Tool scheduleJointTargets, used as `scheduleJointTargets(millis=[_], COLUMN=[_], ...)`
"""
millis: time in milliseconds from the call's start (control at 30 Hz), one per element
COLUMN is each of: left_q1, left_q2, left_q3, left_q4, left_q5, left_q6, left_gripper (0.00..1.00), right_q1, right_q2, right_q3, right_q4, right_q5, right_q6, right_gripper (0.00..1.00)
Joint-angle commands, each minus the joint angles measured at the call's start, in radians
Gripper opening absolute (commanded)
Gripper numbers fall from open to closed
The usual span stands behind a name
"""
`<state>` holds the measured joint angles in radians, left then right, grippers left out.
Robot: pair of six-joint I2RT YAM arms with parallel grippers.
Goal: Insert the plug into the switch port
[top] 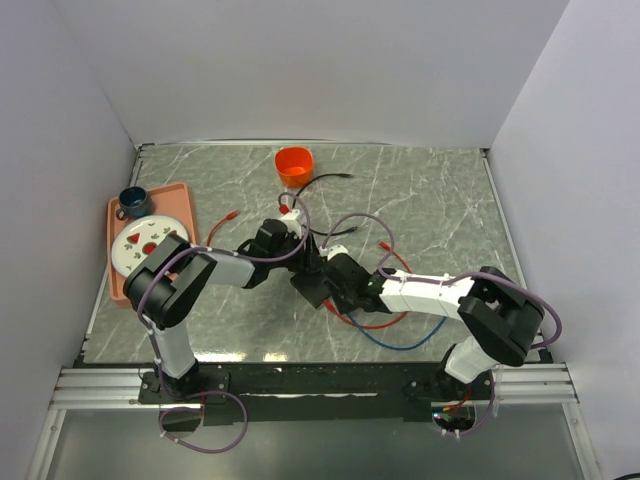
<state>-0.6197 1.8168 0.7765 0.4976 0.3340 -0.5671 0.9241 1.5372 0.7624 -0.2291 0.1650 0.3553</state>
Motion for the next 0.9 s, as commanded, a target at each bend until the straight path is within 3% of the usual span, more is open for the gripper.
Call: scheduleJointTargets(millis=[0, 867], left_q1=[-0.098, -0.261], left_q2=[-0.042, -0.040], left_q3=[-0.086, -0.152], left_q4=[-0.097, 0.047], left_q5=[0.154, 0.122], left_q6=[-0.120, -0.301], left_gripper=[0.55, 0.54], right_q1=[-0.024, -0.039], right_q2=[-0.045, 0.020], right_q3=[0.029, 0.109], right_q4=[0.297, 0.508], right_q5=[0.139, 0.136], right_q6=[0.040, -0.029], right_gripper=[0.00, 0.00])
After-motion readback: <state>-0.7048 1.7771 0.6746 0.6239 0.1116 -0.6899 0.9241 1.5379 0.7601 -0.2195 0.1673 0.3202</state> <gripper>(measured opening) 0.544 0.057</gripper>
